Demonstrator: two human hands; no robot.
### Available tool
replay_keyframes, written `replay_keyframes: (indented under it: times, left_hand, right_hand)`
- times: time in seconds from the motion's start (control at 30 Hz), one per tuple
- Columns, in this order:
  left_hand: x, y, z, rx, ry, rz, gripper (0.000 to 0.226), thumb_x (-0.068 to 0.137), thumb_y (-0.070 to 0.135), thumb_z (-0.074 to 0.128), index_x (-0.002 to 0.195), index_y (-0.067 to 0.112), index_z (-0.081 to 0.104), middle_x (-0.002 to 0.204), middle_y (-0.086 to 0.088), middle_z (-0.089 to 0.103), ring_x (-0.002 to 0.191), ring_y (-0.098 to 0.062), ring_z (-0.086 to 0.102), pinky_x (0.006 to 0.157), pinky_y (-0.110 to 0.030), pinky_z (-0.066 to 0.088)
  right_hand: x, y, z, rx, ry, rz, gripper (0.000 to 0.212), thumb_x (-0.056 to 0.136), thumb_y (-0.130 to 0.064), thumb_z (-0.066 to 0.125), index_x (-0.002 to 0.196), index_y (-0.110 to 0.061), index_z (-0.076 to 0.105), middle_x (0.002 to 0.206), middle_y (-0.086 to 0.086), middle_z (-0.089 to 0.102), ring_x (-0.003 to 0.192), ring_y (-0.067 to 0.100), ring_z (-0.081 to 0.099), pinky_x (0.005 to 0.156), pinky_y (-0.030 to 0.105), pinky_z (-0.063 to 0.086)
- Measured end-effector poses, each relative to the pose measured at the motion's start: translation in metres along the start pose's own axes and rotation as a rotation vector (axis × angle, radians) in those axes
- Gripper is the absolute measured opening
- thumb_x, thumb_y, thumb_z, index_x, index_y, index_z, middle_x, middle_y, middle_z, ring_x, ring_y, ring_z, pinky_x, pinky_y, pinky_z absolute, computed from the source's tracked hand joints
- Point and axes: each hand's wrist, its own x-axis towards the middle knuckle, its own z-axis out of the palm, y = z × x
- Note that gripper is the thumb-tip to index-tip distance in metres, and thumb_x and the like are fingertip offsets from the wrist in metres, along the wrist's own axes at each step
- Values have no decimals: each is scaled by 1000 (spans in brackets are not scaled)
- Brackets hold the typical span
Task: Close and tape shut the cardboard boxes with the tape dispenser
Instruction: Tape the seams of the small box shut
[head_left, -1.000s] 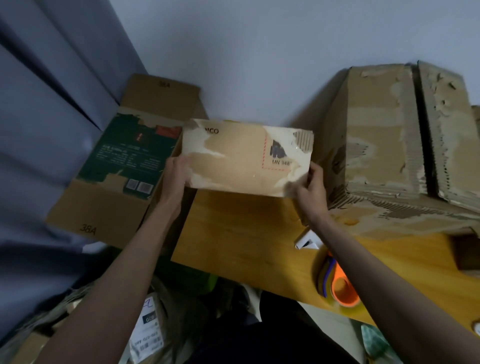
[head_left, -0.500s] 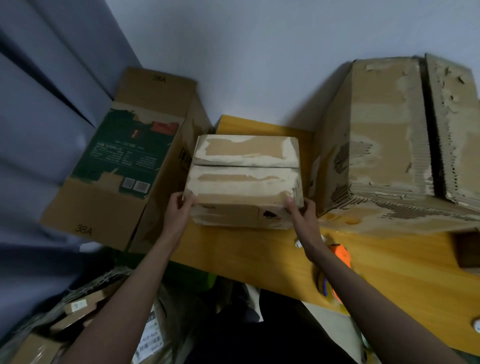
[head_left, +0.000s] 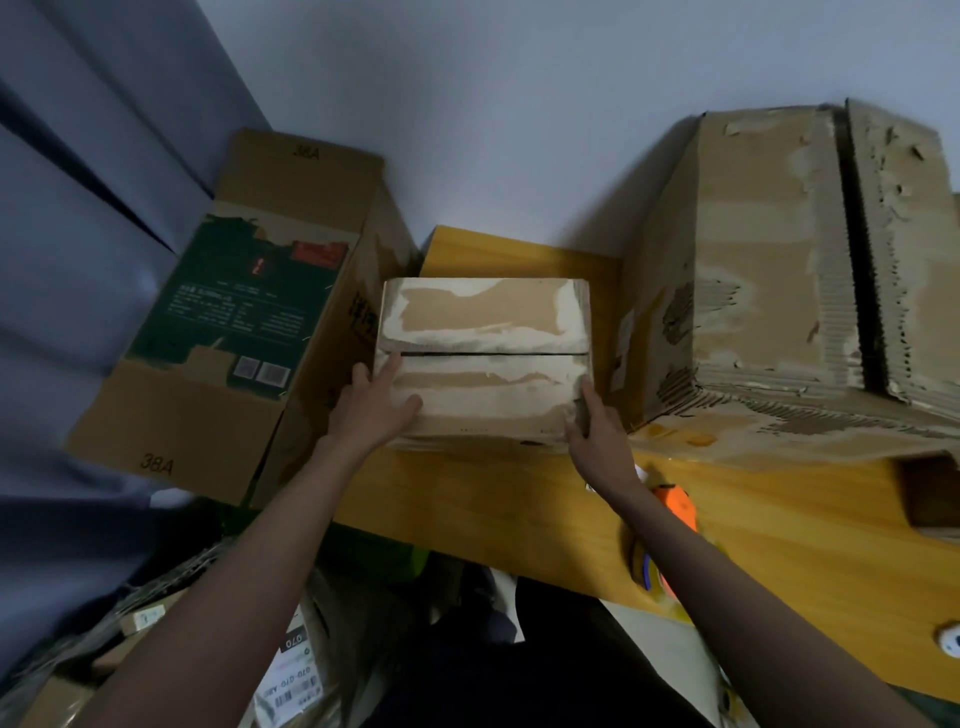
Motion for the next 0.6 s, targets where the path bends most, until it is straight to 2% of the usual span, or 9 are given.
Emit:
replay_keyframes:
  times: [0.07, 0.13, 0.23, 0.3, 0.43, 0.6]
  left_hand:
    - [3, 0, 0, -5, -29, -2, 77, 97, 58, 49, 159, 40, 5, 150, -11, 24, 128, -41, 42, 98, -47, 45]
    - [2, -1, 3, -144, -60, -25, 83, 97, 55, 54, 159, 42, 1, 157, -14, 18, 135, -44, 37, 103, -50, 43]
    - [-13, -9, 9, -409, -61, 37, 105, 82, 68, 67, 154, 53, -9, 160, -10, 25, 140, -37, 37, 107, -61, 42]
    - [-22, -14, 14, -497, -53, 79, 122, 70, 74, 75, 151, 58, -14, 159, -3, 28, 140, -30, 39, 106, -59, 45]
    - [-39, -11, 26, -526, -12, 68, 136, 61, 69, 84, 148, 61, -20, 162, -3, 24, 144, -29, 34, 110, -59, 41]
    - [-52, 2, 42, -465, 77, 5, 133, 68, 49, 88, 157, 45, -11, 157, -8, 30, 142, -31, 35, 112, -57, 37]
  right_hand:
    - [0, 0, -2, 23, -33, -18, 66, 106, -22, 46, 160, -33, 9, 157, 13, 35, 134, 40, 44, 104, 53, 45]
    - [-2, -2, -4, 163, -53, 32, 74, 106, -16, 48, 161, -34, 1, 163, 6, 27, 134, 41, 46, 104, 53, 45]
    - [-4, -4, -4, 385, -9, 157, 83, 104, -13, 52, 160, -32, -6, 166, 4, 21, 141, 36, 40, 111, 49, 39]
    - [-4, -3, -2, 440, 23, 214, 80, 104, -18, 55, 161, -24, 0, 165, 6, 23, 145, 33, 35, 116, 49, 35]
    - [1, 0, 3, 518, 98, 283, 74, 100, -21, 62, 159, -16, 18, 160, 9, 33, 144, 32, 35, 116, 50, 36]
    - [10, -9, 8, 598, 154, 328, 77, 102, -21, 59, 160, -20, 10, 160, 7, 31, 143, 35, 34, 109, 47, 38]
